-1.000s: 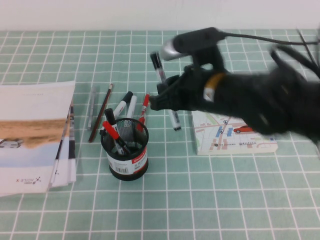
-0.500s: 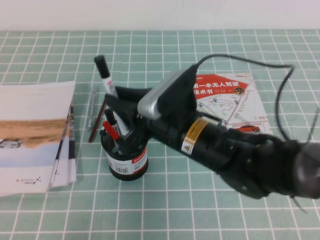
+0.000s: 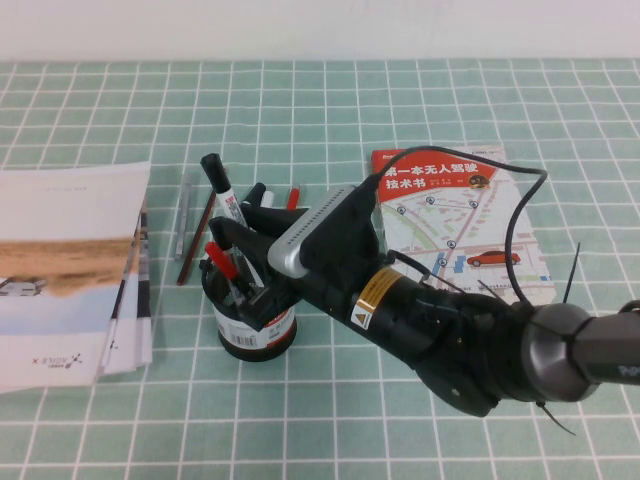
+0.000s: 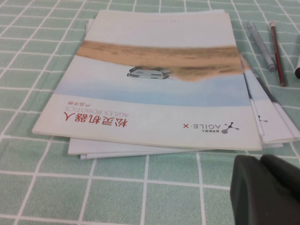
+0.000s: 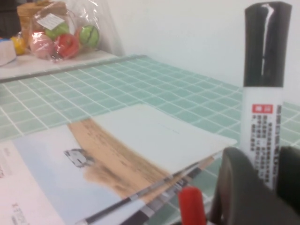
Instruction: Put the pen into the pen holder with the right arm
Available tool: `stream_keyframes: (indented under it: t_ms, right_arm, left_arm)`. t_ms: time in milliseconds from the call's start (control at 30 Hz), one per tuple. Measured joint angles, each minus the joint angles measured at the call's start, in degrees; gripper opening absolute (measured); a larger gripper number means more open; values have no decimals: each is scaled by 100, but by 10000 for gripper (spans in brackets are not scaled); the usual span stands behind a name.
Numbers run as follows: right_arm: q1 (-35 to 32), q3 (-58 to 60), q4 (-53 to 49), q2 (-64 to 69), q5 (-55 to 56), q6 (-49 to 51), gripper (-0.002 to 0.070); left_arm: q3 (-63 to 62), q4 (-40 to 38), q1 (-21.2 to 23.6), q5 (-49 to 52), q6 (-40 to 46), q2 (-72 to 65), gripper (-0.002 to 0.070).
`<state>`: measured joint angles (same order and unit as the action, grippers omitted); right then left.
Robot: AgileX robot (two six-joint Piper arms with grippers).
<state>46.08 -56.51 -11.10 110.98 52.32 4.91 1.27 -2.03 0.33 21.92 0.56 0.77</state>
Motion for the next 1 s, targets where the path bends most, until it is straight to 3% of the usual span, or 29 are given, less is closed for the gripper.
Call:
stream_keyframes:
  t_ms: [267, 433, 533, 633, 767, 1000]
  right_arm:
    - [-22, -43, 161, 122, -73, 0, 244]
    - [-24, -53, 275, 96, -230, 0, 271]
    - [-24, -53, 275, -145, -880, 50, 271]
    - [-24, -53, 151, -722, -1896, 309, 220]
    - [-24, -53, -316, -1696, -3407, 641, 52]
    - [-24, 426, -480, -3386, -5171, 719, -13]
  left_arm:
    - [0, 0, 0, 0, 0, 0, -4]
    - [0, 0, 0, 0, 0, 0, -4]
    - [0, 0, 0, 0, 0, 0, -4]
    - [0, 0, 0, 0, 0, 0, -4]
    - [0, 0, 0, 0, 0, 0, -4]
    - [0, 0, 0, 0, 0, 0, -4]
